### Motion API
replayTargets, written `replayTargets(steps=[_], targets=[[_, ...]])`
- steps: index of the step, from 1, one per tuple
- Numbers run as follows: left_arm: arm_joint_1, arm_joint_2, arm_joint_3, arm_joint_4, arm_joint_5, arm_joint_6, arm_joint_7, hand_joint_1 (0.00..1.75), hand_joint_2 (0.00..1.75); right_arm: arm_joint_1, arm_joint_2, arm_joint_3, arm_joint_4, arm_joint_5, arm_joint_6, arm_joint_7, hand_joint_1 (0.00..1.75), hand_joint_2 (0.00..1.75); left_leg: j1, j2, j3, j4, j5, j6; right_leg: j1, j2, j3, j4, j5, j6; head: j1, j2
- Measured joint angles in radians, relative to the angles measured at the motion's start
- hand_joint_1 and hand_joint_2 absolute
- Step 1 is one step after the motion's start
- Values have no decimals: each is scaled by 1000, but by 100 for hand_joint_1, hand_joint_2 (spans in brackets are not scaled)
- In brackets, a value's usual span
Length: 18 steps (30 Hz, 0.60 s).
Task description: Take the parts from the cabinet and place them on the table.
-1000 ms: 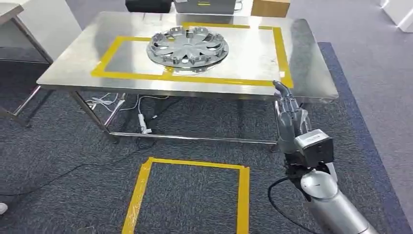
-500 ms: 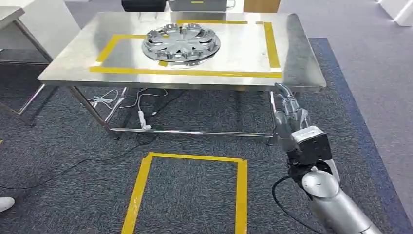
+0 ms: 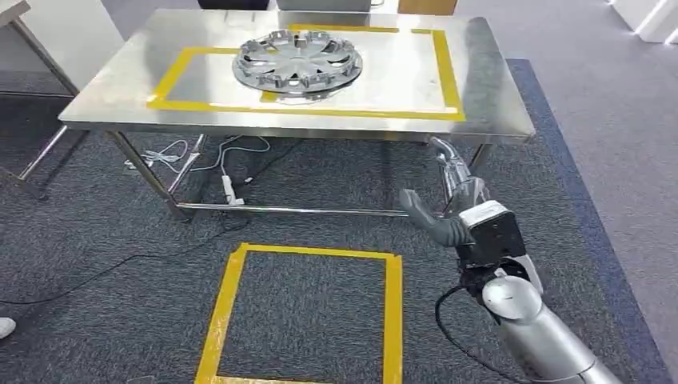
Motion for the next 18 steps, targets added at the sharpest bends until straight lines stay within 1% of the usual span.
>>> replayTargets(steps=[3, 4, 8, 12, 18], targets=[[0, 1, 0, 0, 0, 0, 0, 0, 175, 0, 0, 1, 0, 0, 0, 1, 0, 175, -4, 0, -2, 0, 2, 4, -5, 0, -2, 0, 4, 6, 0, 0], [0, 1, 0, 0, 0, 0, 0, 0, 175, 0, 0, 1, 1, 0, 0, 1, 0, 175, -5, 0, -2, 0, 3, 6, -5, 0, -3, 0, 5, 7, 0, 0], [-1, 3, 0, 0, 0, 0, 0, 0, 175, 0, 0, 2, 3, 0, 0, 1, 0, 175, -6, 0, -5, 0, 6, 9, -6, 0, -6, -1, 8, 12, 0, 0], [-1, 3, 0, 0, -1, 0, 3, 0, 175, 0, 0, 2, 5, -2, 0, 2, 0, 175, -6, 0, -6, 0, 9, 10, -6, 0, -8, 0, 10, 12, 0, 0], [-1, 3, 0, 0, -3, 3, 11, 0, 175, 0, 0, 3, 5, -6, -1, 2, 0, 175, -6, 0, -9, 0, 12, 9, -5, 0, -11, 0, 12, 11, 0, 0]])
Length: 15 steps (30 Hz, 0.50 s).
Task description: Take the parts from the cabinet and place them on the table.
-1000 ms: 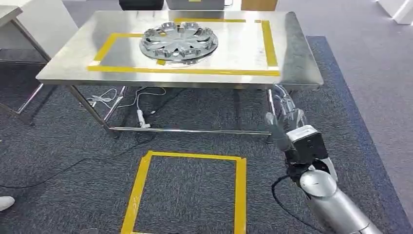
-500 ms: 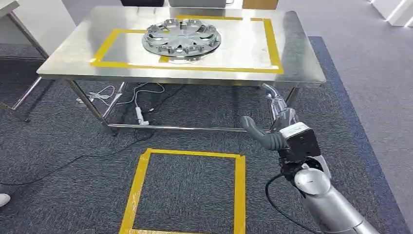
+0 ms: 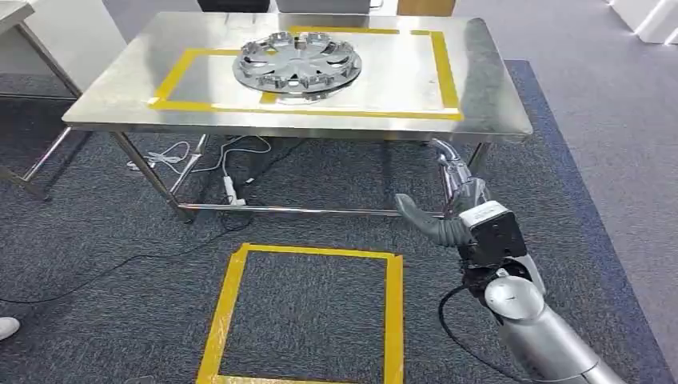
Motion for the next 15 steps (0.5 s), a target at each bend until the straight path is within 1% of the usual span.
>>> replayTargets(steps=[6, 8, 9, 10, 15], targets=[[0, 1, -1, 0, -3, 4, 8, 0, 175, 5, 0, 0, 2, -6, -3, 0, 0, 175, 0, 0, -1, 0, 1, 0, 0, 0, -1, 0, 1, 0, 0, 0], [1, 1, -1, 0, -3, 5, 1, 0, 175, 10, 0, 0, 2, -17, -11, -5, 0, 175, 0, 0, -1, 0, 1, 0, 0, 0, -1, 0, 1, 0, 0, 0], [1, 1, -1, 0, -2, 4, -9, 0, 0, 14, 0, -1, 2, -19, -15, -8, 0, 175, 0, 0, -1, 0, 1, 0, 0, 0, -1, 0, 1, 0, 0, 0], [1, 1, -1, 0, 4, 2, -24, 0, 175, 19, 0, -3, 2, -21, -17, -10, 0, 175, 0, 0, -1, 0, 1, 0, 0, 0, -1, 0, 1, 0, 0, 0], [1, 3, 0, 0, 6, -3, -40, 0, 175, 37, 0, -5, 1, -23, -23, -14, 0, 175, 0, 0, -2, 0, 1, 0, 0, 0, -2, 0, 2, 0, 0, 0]])
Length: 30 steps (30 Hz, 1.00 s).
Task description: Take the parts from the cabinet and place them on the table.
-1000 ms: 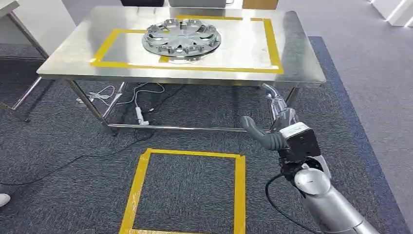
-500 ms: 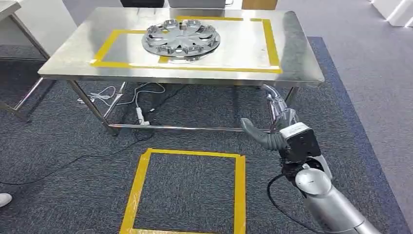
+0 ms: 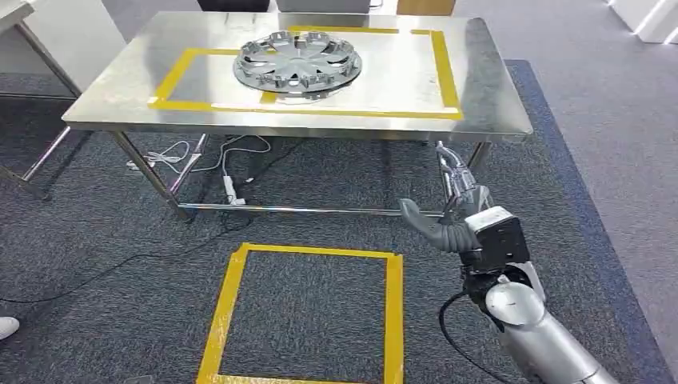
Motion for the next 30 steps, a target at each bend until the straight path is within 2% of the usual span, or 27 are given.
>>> replayTargets(steps=[7, 11, 21, 25, 30], targets=[[0, 2, 0, 0, 0, 0, 0, 0, 175, 3, 0, 0, 0, 1, -1, 0, 0, 175, 0, 0, 0, 0, 0, 0, 0, 0, 0, 0, 0, 0, 0, 0], [1, 3, 0, 0, -2, 0, 30, 0, 175, 3, 0, 0, 0, 1, -1, 4, 0, 175, 0, 0, 0, 0, 1, 0, 0, 0, 0, 0, 0, 0, 0, 0], [1, 3, 0, 0, -6, 5, 50, 0, 175, 7, 0, 1, 0, 1, -1, 7, 0, 175, 0, 0, 0, 0, 1, 1, 0, 0, 0, 0, 1, 0, 0, 0], [1, 3, -1, 0, -8, 11, 51, 0, 175, 30, 0, -2, 7, -4, -3, 10, 0, 175, 0, 0, 0, 0, 1, 1, 0, 0, 0, 0, 1, 0, 0, 0], [2, 3, -2, 0, -13, 19, 50, 0, 175, 106, 15, -43, 43, -22, -12, 8, 0, 175, 0, 0, -1, 0, 1, 1, 0, -1, -1, 0, 1, 0, 0, 0]])
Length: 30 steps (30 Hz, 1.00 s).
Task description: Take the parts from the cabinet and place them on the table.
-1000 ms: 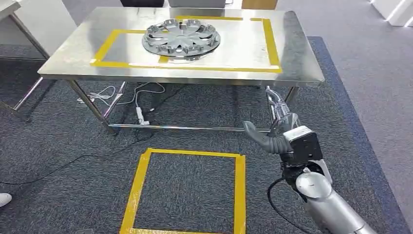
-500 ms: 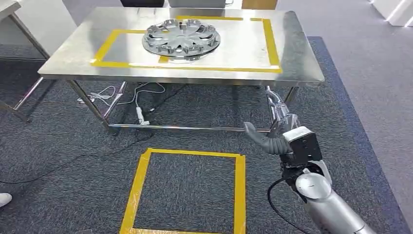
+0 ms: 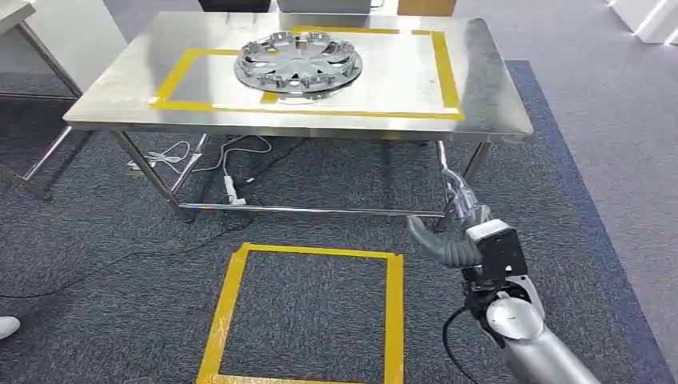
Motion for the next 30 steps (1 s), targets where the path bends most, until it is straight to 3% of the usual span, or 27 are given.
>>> replayTargets(steps=[5, 6, 14, 15, 21, 22, 23, 24, 26, 27, 28, 30], targets=[[1, 0, 0, 0, 3, 13, -42, 0, 175, 96, 38, -74, 55, 0, -36, -37, 0, 175, 0, 0, -1, 0, 0, 0, 0, 0, -1, 0, 0, 0, 0, 0], [1, 0, 0, 0, 9, 15, -61, 0, 175, 116, 48, -92, 64, 6, -47, -48, 0, 0, 0, 0, -1, 0, 0, 0, 0, 0, -1, 0, 0, 0, 0, 0], [1, 0, 0, 0, 19, 17, -95, 0, 175, 193, 86, -169, 132, 9, -37, -74, 0, 0, 0, 0, -2, 0, 0, 0, 0, 1, -3, 0, 0, 0, 0, 0], [1, 0, 0, 0, 19, 17, -95, 0, 0, 196, 87, -172, 135, 10, -37, -75, 0, 0, 0, 0, -2, 0, 0, 0, 0, 1, -3, 0, 0, 0, 0, 0], [0, 0, 0, 0, 18, 47, -123, 0, 0, 218, 100, -213, 184, 19, -31, -97, 0, 0, 0, 0, -2, 0, 1, 0, 0, 0, -4, -1, 1, 0, 0, 0], [1, 0, 0, 0, 13, 61, -135, 0, 0, 224, 104, -234, 218, 11, -14, -128, 0, 175, 0, 0, -2, 0, 1, 0, 0, 0, -4, -1, 1, 0, 0, 0], [1, -1, -1, 0, 8, 74, -147, 0, 0, 225, 111, -262, 265, 8, 2, -162, 0, 175, 0, 0, -2, 0, 1, 0, 0, 0, -3, -1, 1, 0, 0, 0], [1, -3, -3, 0, 6, 87, -161, 0, 0, 225, 119, -301, 333, 9, 15, -200, 0, 0, 0, 0, -2, 0, 1, 0, 0, 0, -3, -1, 1, 0, 0, 0], [3, -6, -5, 0, 6, 99, -181, 0, 0, 213, 128, -390, 482, 14, 42, -282, 0, 0, 0, -1, -2, 0, 1, 0, 0, -1, -3, -1, 1, 0, 0, 0], [4, -8, -6, 0, 9, 105, -187, 0, 0, 196, 130, -448, 598, 33, 33, -328, 0, 175, 0, -1, -2, 0, 1, 0, 0, -1, -3, -1, 1, 0, 0, 0], [4, -11, -6, -1, 10, 109, -188, 0, 0, 184, 134, -498, 699, 60, -2, -349, 0, 175, -1, -1, -2, 0, 1, 0, -1, -1, -2, -1, 1, 0, 0, 0], [7, -15, -6, -1, 10, 116, -189, 0, 0, 174, 137, -568, 879, 114, -61, -286, 0, 175, -1, -2, -2, 0, 1, 1, -1, -3, -2, -1, 1, 0, 1, 0]])
